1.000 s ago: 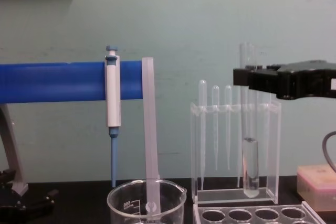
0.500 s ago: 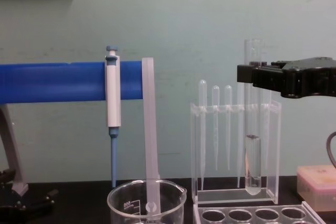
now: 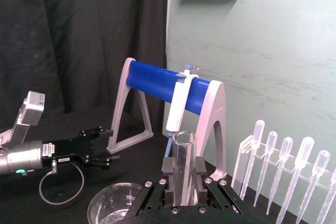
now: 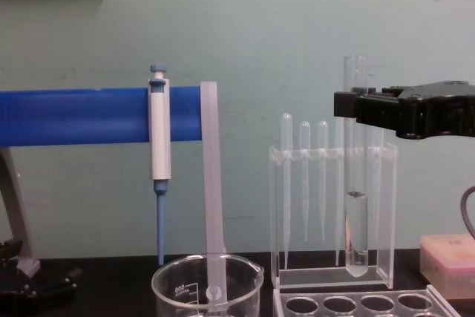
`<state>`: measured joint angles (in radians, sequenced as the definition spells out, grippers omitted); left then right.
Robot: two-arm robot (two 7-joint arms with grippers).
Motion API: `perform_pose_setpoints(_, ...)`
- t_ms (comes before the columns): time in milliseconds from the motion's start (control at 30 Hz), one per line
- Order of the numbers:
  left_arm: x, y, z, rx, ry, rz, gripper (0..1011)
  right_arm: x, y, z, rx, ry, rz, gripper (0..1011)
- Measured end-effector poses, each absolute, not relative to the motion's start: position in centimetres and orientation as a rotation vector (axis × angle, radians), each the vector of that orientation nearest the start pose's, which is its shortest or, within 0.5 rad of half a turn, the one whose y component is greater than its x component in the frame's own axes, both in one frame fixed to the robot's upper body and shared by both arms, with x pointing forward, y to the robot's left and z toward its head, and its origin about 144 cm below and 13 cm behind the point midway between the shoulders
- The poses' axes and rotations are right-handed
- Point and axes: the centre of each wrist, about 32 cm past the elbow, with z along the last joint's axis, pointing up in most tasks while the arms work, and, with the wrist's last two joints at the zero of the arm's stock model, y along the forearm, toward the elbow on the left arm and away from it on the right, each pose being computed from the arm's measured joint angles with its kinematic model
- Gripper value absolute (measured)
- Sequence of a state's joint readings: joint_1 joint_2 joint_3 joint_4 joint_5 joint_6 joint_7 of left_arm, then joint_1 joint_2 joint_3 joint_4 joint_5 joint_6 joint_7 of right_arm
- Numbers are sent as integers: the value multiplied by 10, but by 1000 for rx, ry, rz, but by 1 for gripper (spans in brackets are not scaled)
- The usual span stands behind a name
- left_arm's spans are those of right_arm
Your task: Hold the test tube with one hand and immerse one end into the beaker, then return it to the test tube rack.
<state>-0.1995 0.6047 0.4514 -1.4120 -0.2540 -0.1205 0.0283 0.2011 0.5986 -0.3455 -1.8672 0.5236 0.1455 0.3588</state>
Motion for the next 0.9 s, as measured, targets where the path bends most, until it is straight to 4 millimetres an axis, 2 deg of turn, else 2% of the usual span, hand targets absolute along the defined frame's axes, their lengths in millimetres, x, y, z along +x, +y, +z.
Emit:
perform_pose_setpoints(500, 489, 310, 1140, 304, -285, 1248, 1000, 469, -249, 1279, 8, -175, -763, 226)
perform_pose_setpoints(833, 489, 310, 1140, 304, -285, 1248, 1000, 476, -228, 1289, 40, -196, -717, 226)
perform_pose_setpoints(900, 489, 310, 1140, 305, -285, 1248, 1000, 481, -217, 1291, 47, -198, -694, 226)
